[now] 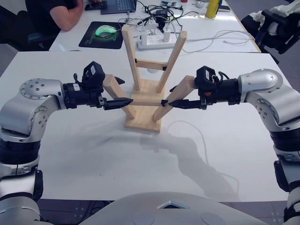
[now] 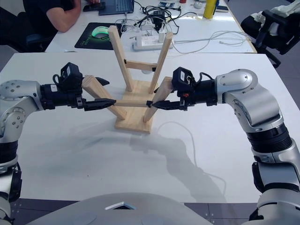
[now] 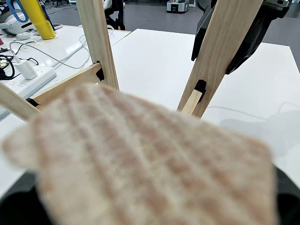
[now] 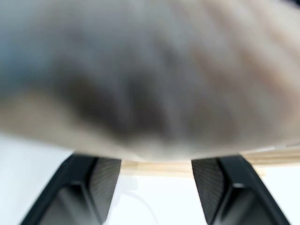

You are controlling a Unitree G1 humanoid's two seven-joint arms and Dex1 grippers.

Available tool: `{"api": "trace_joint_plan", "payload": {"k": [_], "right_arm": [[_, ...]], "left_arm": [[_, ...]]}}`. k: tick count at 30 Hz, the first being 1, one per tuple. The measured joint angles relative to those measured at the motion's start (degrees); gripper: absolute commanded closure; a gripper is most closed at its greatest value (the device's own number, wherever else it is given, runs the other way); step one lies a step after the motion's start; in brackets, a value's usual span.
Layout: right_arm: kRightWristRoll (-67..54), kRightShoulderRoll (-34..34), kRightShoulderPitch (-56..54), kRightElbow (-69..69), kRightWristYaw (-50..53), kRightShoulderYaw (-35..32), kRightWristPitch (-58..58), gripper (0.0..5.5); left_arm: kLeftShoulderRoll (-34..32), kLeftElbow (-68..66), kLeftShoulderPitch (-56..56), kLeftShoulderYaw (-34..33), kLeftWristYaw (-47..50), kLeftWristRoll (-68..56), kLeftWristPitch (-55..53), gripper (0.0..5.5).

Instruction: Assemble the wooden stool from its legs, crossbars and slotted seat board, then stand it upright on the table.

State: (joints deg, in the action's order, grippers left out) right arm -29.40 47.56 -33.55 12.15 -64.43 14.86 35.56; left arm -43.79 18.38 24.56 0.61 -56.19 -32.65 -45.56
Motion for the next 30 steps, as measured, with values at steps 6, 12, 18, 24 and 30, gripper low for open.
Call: {"api": "trace_joint_plan", "payload": {"k": [6, 12, 18, 24, 30], "right_arm": [[2.40, 0.89, -1.49, -0.64, -0.57, 0.54, 2.74, 3.43], [2.65, 0.75, -2.30, -0.68, -0.64, 0.56, 5.01, 3.43], [3.15, 0.02, -3.40, -0.56, -0.71, 0.53, 7.40, 3.43], [4.16, -1.00, -4.32, -0.53, -0.79, 0.49, 8.78, 3.43], [4.94, -1.60, -4.75, -0.54, -1.05, 0.45, 9.17, 3.43]], "left_arm": [[4.74, 3.48, 2.70, 0.69, 6.46, -0.73, -4.40, 1.60], [6.48, 5.20, 2.34, 0.42, 9.90, -0.79, -6.36, 1.60], [6.76, 5.23, 1.81, 0.35, 11.02, -0.80, -6.57, 1.60], [7.20, 5.21, 1.57, 0.01, 12.93, -0.79, -7.11, 1.60], [7.49, 5.20, 1.30, -0.39, 13.68, -0.79, -7.33, 1.60]]}}
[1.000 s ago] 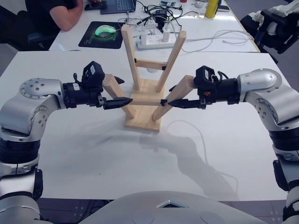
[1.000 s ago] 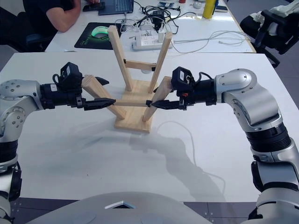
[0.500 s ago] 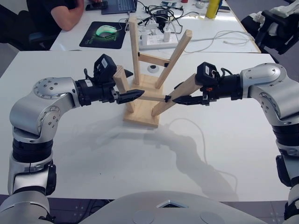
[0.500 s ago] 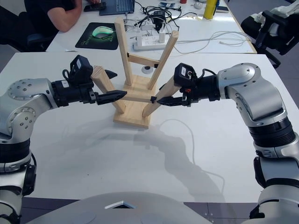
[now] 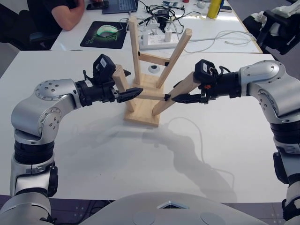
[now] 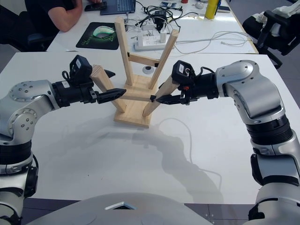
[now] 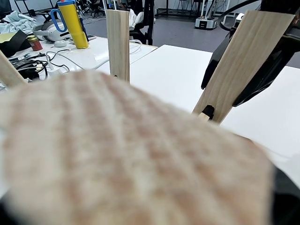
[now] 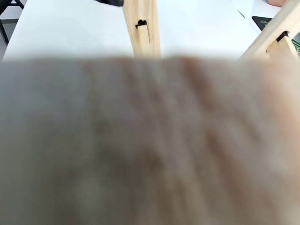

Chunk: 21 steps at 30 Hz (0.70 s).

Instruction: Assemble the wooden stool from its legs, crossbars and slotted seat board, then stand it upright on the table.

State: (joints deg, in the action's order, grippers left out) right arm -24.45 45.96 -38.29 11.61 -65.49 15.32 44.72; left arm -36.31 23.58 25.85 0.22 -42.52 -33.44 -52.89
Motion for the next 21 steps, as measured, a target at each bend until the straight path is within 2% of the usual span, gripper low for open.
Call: {"api": "trace_joint_plan", "payload": {"k": [7, 11, 12, 19, 21], "right_arm": [[0.34, -2.17, 0.91, -0.25, -0.39, -1.57, -1.24, 3.43], [-0.81, -3.17, 1.04, -0.90, -1.14, -2.07, -1.65, 3.43], [-0.94, -3.36, 0.92, -1.21, -1.55, -2.13, -1.67, 3.14], [-1.66, -5.91, 0.42, -5.03, -1.19, -3.24, -1.85, 2.18], [-1.65, -6.61, 0.41, -5.56, -0.43, -3.66, -1.88, 2.14]], "left_arm": [[-1.04, -0.81, -2.61, -1.28, -1.73, 0.12, 3.49, 1.60], [-3.47, -2.48, -4.11, -3.93, -6.06, -1.54, 4.85, 1.60], [-3.90, -2.87, -4.19, -4.44, -6.82, -1.93, 5.26, 1.60], [-5.06, -3.09, -4.77, -4.90, -8.07, -2.43, 6.51, 1.60], [-5.04, -2.99, -5.78, -4.69, -8.08, -2.44, 6.80, 1.60]]}}
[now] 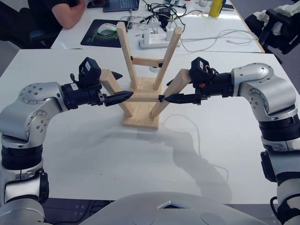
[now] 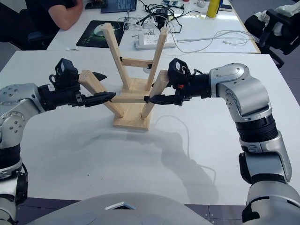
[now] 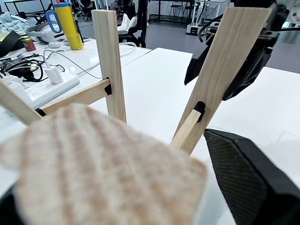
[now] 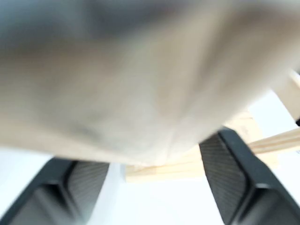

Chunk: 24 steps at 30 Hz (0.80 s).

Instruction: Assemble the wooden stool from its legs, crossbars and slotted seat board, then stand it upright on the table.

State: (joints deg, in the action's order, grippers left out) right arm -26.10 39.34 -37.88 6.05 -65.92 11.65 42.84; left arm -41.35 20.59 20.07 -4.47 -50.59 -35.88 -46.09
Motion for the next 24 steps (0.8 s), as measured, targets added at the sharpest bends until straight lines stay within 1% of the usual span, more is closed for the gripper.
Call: {"api": "trace_joint_plan", "payload": {"k": [7, 13, 17, 20, 23, 24], "right_arm": [[0.00, 0.08, 0.21, -0.31, 0.49, -1.76, -1.21, 2.14], [-0.42, 4.79, 4.83, 2.25, -2.33, -3.97, -2.71, 2.14], [-1.29, 6.03, 6.45, 2.86, -2.34, -5.46, -2.78, 2.14], [-1.34, 8.68, 10.56, 3.28, -2.53, -7.50, -3.38, 2.14], [-0.74, 12.38, 17.37, 2.63, -2.87, -10.94, -5.02, 2.14], [-0.13, 12.88, 18.79, 1.63, -2.29, -12.42, -5.81, 2.28]], "left_arm": [[0.02, -0.03, -0.86, 1.02, 0.10, 0.04, 0.28, 1.60], [0.44, 0.29, -1.81, 1.55, 1.48, 0.38, 0.86, 1.60], [0.64, 0.68, -2.50, 1.83, 2.20, 0.32, 0.90, 1.60], [0.77, 1.12, -2.88, 2.04, 2.71, 0.26, 0.91, 1.60], [1.30, 1.29, -3.36, 2.01, 3.13, -0.06, 1.08, 1.60], [1.39, 1.42, -3.55, 2.01, 3.22, -0.10, 1.11, 1.60]]}}
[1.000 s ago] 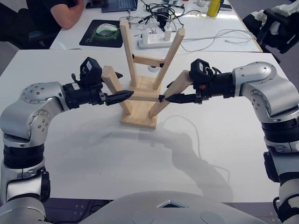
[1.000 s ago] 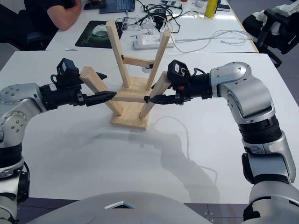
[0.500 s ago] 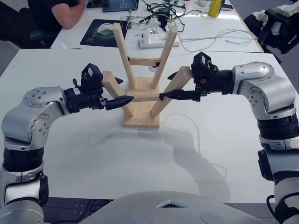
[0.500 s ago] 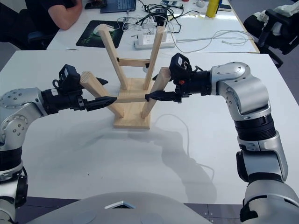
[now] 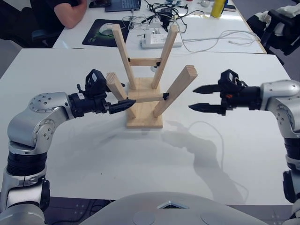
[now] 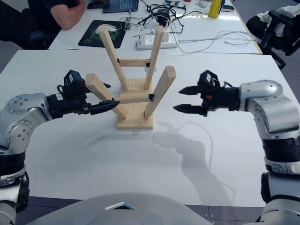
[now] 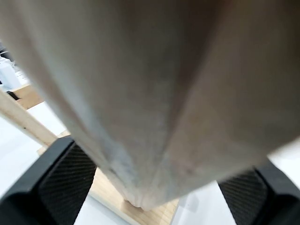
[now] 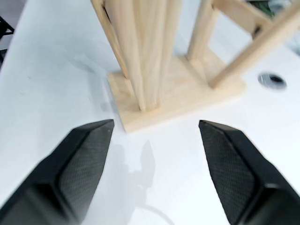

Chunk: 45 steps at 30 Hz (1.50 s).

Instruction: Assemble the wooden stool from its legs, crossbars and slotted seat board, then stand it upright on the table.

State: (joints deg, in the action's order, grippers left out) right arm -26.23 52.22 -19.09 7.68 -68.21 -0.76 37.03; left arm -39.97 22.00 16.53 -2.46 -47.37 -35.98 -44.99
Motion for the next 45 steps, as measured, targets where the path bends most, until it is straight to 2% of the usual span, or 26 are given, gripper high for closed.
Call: {"api": "trace_joint_plan", "payload": {"k": [3, 6, 8, 14, 18, 22, 31, 36, 41, 43, 45], "right_arm": [[0.12, -0.97, -0.21, -4.00, 7.05, -5.46, 0.97, 2.71], [-5.13, -8.40, -5.79, -5.67, 20.26, -14.87, 6.94, 3.18], [-8.73, -13.22, -9.29, -3.56, 26.33, -18.26, 8.47, 3.46], [-18.33, -26.79, -11.01, 6.10, 38.75, -19.20, 10.98, 4.36], [-23.98, -30.31, -12.54, 8.39, 43.54, -20.59, 11.49, 4.80], [-29.06, -30.61, -17.35, 8.35, 46.03, -21.22, 12.89, 5.47], [-30.97, -32.69, -21.04, 7.70, 49.16, -17.28, 12.92, 5.49], [-30.43, -34.07, -25.72, 5.60, 52.76, -20.31, 5.55, 5.49], [-30.51, -34.42, -25.05, 5.68, 54.56, -20.97, 3.24, 5.49], [-30.53, -35.16, -21.72, 7.03, 54.59, -18.54, 4.52, 5.49], [-29.90, -35.16, -15.51, 8.57, 53.94, -13.17, 7.89, 5.49]], "left_arm": [[0.32, 0.39, -0.33, 0.03, 0.45, -0.03, -0.14, 1.60], [0.38, 0.75, -0.53, 0.03, 0.61, -0.08, -0.18, 1.60], [0.39, 0.89, -0.68, 0.03, 0.66, -0.09, -0.35, 1.60], [0.39, 0.77, -0.94, 0.14, 0.61, 0.02, -0.39, 1.60], [0.39, 0.69, -0.93, 0.15, 0.63, 0.04, -0.37, 1.60], [0.40, 0.67, -0.93, 0.25, 0.85, 0.09, -0.37, 1.60], [0.82, 0.64, -0.87, 0.63, 1.31, 0.08, -0.31, 1.60], [0.90, 0.29, -0.37, 0.86, 1.13, 0.07, -0.30, 1.60], [0.89, -0.25, 0.11, 1.14, 1.05, 0.06, -0.31, 1.60], [0.88, -0.30, 0.14, 1.18, 1.02, 0.05, -0.31, 1.60], [0.89, -0.37, 0.33, 1.26, 1.00, 0.03, -0.32, 1.60]]}}
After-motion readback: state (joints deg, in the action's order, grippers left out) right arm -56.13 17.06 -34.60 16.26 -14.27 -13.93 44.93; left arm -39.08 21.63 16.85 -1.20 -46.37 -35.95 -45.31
